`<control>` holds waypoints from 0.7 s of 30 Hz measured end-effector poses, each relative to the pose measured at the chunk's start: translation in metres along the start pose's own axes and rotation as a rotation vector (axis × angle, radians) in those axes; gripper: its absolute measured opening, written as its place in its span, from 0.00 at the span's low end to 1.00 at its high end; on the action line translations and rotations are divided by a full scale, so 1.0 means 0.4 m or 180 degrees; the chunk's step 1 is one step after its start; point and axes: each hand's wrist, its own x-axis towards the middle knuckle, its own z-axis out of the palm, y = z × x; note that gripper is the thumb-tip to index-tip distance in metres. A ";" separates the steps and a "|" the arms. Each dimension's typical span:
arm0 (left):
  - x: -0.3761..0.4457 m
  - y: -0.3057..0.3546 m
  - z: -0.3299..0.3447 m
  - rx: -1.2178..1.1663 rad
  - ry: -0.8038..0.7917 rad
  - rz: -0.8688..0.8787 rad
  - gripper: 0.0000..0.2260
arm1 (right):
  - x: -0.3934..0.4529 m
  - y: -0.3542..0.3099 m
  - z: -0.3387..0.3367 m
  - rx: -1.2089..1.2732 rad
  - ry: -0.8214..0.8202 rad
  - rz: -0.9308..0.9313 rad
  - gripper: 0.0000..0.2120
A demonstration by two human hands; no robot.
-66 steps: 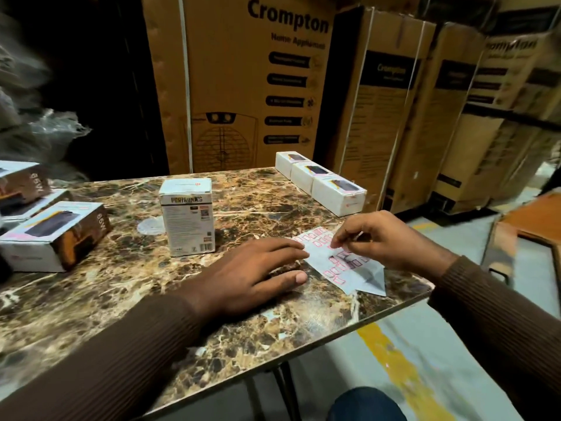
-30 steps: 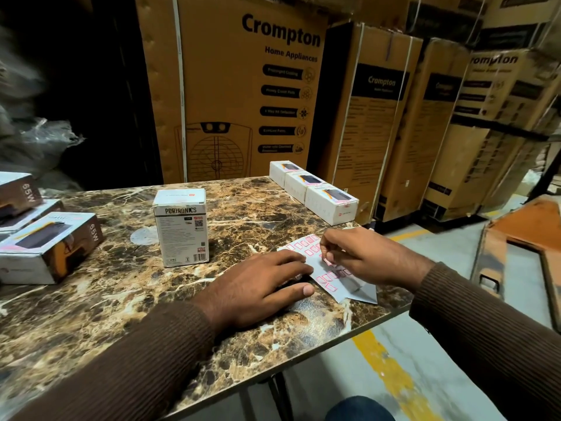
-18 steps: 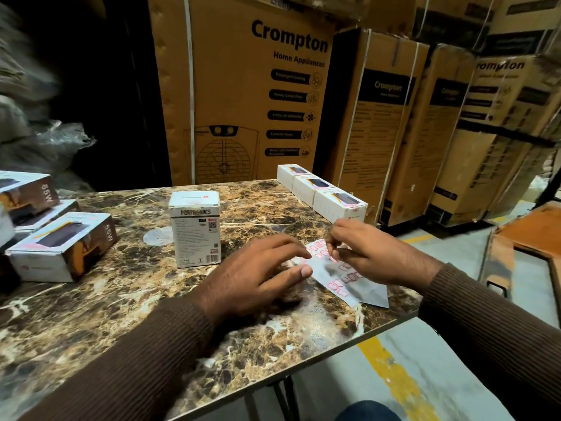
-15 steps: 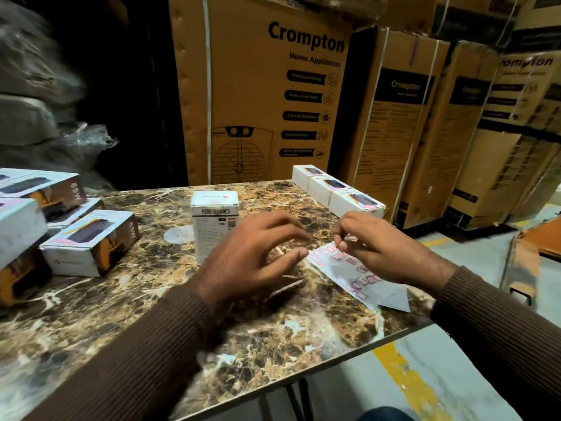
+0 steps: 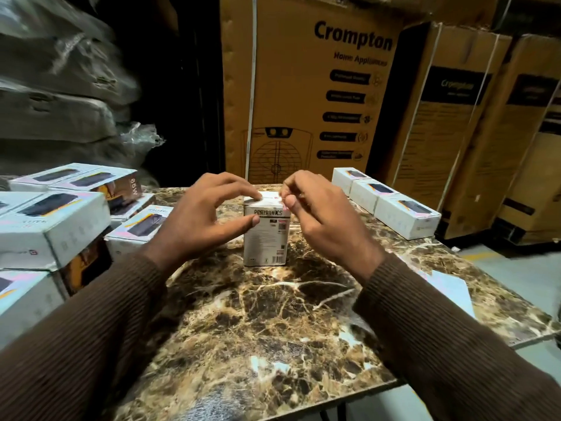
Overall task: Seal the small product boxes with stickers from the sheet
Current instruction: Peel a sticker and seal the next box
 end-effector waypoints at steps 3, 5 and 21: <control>-0.006 -0.001 0.019 -0.0063 0.0183 0.0019 0.13 | 0.006 -0.007 0.035 -0.0229 -0.0014 -0.0043 0.04; -0.007 0.001 0.029 -0.0052 0.0263 -0.0068 0.12 | 0.007 -0.002 0.049 -0.0311 0.0101 -0.0029 0.04; -0.009 0.028 0.059 -0.0182 0.0576 -0.0275 0.11 | -0.002 -0.013 0.090 -0.0804 0.0571 -0.0055 0.01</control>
